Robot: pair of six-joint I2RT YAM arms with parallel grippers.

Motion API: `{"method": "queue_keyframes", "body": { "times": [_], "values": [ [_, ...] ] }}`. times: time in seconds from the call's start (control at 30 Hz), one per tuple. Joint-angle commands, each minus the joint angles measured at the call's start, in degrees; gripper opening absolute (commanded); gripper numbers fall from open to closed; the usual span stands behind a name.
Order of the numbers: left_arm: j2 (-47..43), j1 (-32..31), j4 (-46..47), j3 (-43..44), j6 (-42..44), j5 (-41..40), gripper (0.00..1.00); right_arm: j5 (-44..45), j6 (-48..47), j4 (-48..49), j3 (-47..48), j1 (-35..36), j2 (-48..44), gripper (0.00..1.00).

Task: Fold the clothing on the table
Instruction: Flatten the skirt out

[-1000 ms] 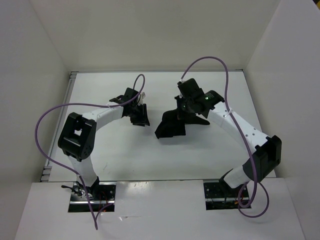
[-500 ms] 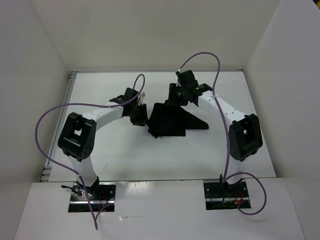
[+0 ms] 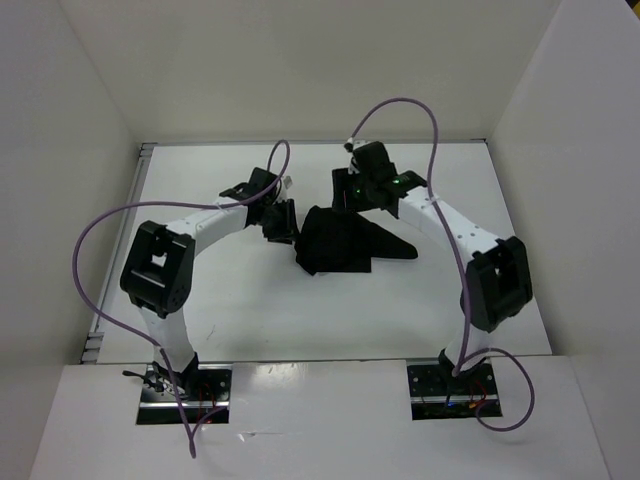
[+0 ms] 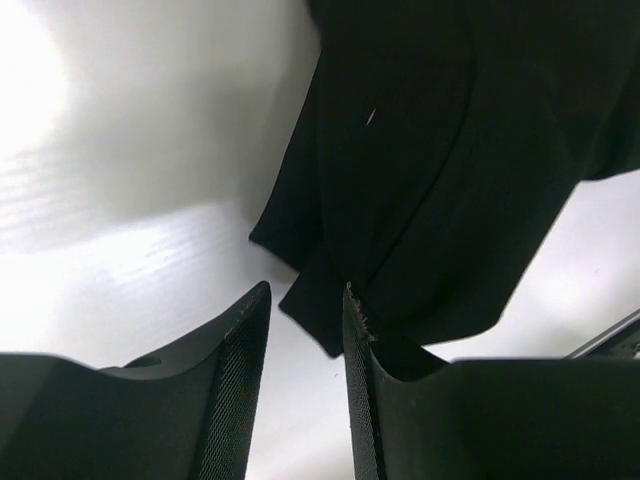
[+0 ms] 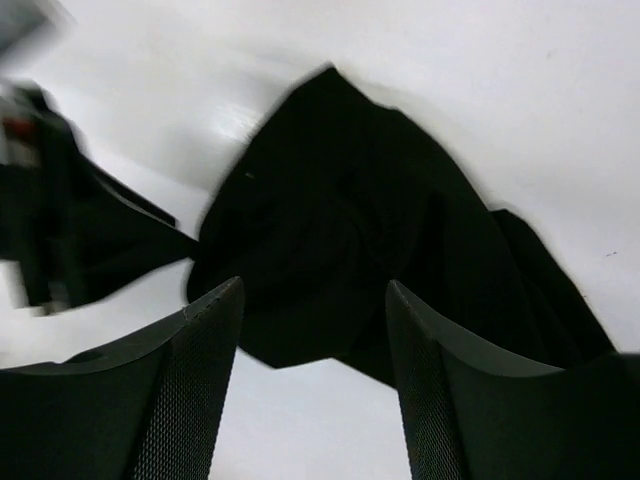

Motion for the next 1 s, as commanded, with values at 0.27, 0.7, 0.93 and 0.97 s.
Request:
{"method": "queue_keyframes", "body": {
  "times": [0.27,0.7,0.93,0.97],
  "values": [
    [-0.33,4.39,-1.51,7.06,2.04,1.63,0.42,10.71,-20.44,-2.47,6.54,6.71,13.08,0.59],
    [-4.29,5.45,-2.57,0.99,1.51,0.58,0.43,11.86,-25.98,0.08,11.11,8.29,21.87,0.5],
    [-4.82,5.45,-2.57,-0.06,0.99,0.58,0.43,8.52,-25.38,1.22,10.58,6.54,24.77,0.29],
    [-4.82,5.45,-2.57,-0.06,0.99,0.58,0.43,7.82,-25.37,1.22,11.19,6.53,24.77,0.23]
  ]
}}
